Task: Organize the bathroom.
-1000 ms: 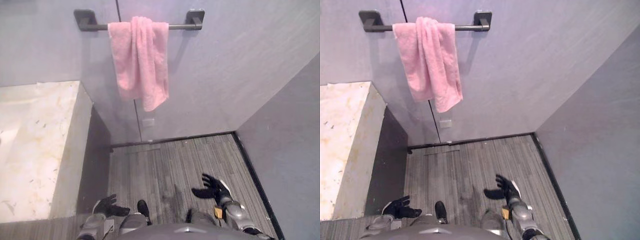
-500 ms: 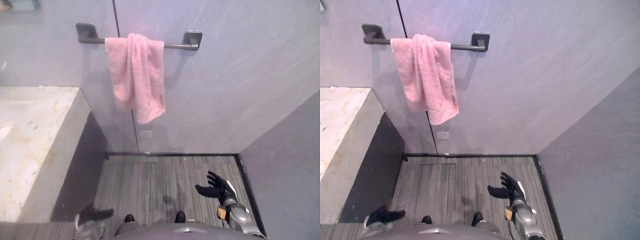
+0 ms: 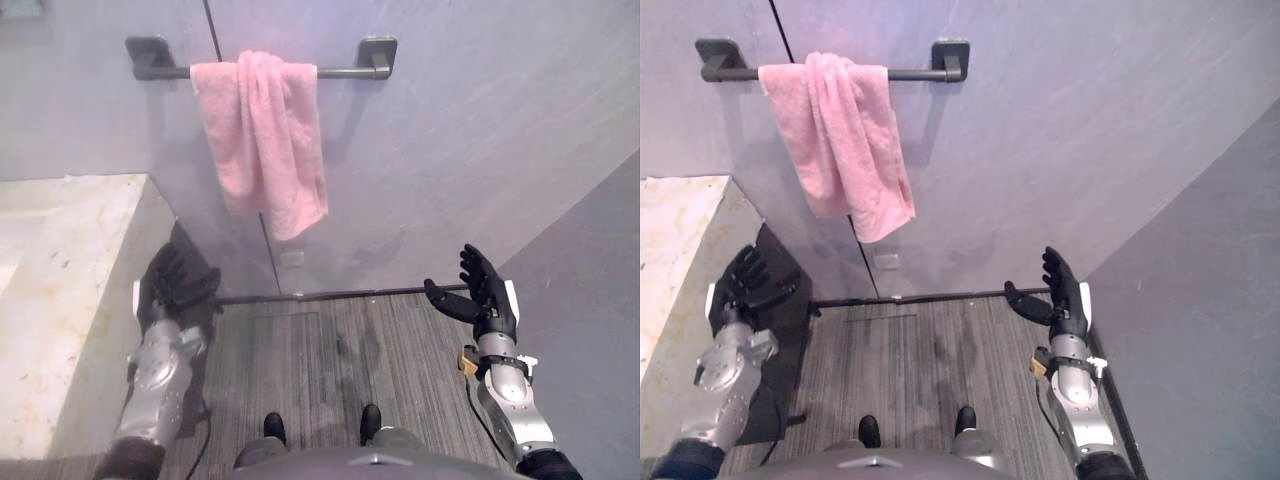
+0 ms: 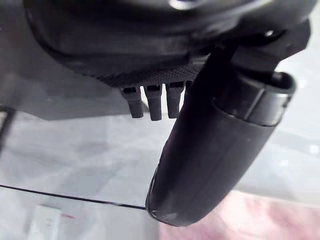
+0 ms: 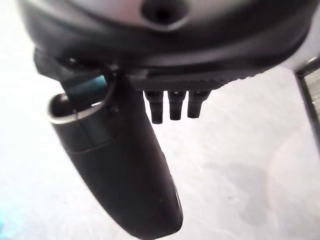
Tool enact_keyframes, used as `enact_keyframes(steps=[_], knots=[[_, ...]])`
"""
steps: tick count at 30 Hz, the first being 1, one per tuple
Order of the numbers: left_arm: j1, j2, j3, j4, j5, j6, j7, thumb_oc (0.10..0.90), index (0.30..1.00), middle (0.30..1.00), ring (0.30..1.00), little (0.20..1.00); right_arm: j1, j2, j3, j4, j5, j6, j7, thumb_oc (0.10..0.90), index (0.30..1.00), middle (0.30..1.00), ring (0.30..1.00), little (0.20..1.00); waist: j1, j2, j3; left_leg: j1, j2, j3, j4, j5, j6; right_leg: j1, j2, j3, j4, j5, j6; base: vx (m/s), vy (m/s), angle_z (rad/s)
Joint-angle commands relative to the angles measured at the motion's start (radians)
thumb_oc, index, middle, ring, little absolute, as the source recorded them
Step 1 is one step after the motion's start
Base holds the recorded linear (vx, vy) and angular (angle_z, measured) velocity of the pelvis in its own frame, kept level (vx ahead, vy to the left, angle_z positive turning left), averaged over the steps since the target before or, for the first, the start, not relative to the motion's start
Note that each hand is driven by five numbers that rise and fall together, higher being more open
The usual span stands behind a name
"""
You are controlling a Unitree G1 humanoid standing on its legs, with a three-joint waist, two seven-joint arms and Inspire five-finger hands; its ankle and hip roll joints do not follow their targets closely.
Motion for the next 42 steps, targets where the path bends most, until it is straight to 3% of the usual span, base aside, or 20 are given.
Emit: enact_keyframes(steps=[1,9,14,19,36,42], knots=[[-0.154,0.045,-0.041,-0.045,0.13,-0.071,-0.002,0.8,0.9,0.9,0.9,0.9,-0.186,-0.077,0.028,-0.121,-0.054,-0.147,0.029,0.8,0.9,0.9,0.9,0.9,0.002,0.014,-0.079,0.02,0.037,0.042,0.004,-0.033,-0.031,0.007,-0.001,-0.018,0.0,-0.048,0.067,0.05,0.018,0.01],[-0.32,0.081,-0.112,-0.088,0.211,-0.072,0.081,0.8,0.9,0.9,0.9,0.9,-0.407,-0.127,0.113,-0.125,0.032,-0.085,0.096,0.8,0.9,0.9,0.9,0.9,0.022,0.008,-0.105,0.031,0.026,0.057,0.004,-0.055,-0.026,0.015,-0.012,-0.017,-0.001,-0.055,0.075,0.07,0.021,-0.01],[-0.39,0.105,-0.122,-0.079,0.231,-0.056,0.119,0.8,0.9,0.9,0.9,0.9,-0.523,-0.146,0.155,-0.132,0.024,-0.011,0.143,0.8,0.9,0.9,0.9,0.9,0.033,0.002,-0.122,0.035,0.019,0.057,0.004,-0.066,-0.024,0.019,-0.015,-0.016,-0.001,-0.061,0.079,0.08,0.031,0.0],[-0.414,0.102,-0.134,-0.074,0.243,-0.038,0.143,0.8,0.9,0.9,0.9,0.9,-0.601,-0.159,0.2,-0.105,-0.024,0.017,0.119,0.8,0.9,0.9,0.9,0.9,0.045,-0.003,-0.129,0.039,0.015,0.054,0.004,-0.072,-0.023,0.022,-0.019,-0.022,-0.001,-0.062,0.081,0.07,0.03,0.0],[-0.403,0.092,-0.168,-0.073,0.277,0.002,0.08,0.8,0.9,0.9,0.9,0.9,-0.797,-0.136,0.241,0.062,0.05,0.107,0.072,0.8,0.9,0.9,0.9,0.9,0.094,-0.017,-0.128,0.055,-0.02,0.039,0.004,-0.096,-0.004,0.038,-0.029,-0.025,0.003,-0.059,0.085,0.07,0.023,0.04],[-0.594,0.139,-0.244,0.059,0.181,0.052,0.077,0.8,0.9,0.9,0.9,0.9,-0.901,-0.125,0.307,0.175,0.127,0.101,0.078,0.8,0.9,0.9,0.9,0.9,0.078,-0.011,-0.135,0.059,-0.029,0.045,0.004,-0.097,0.001,0.037,-0.033,-0.027,0.011,-0.053,0.094,0.05,0.034,0.04]])
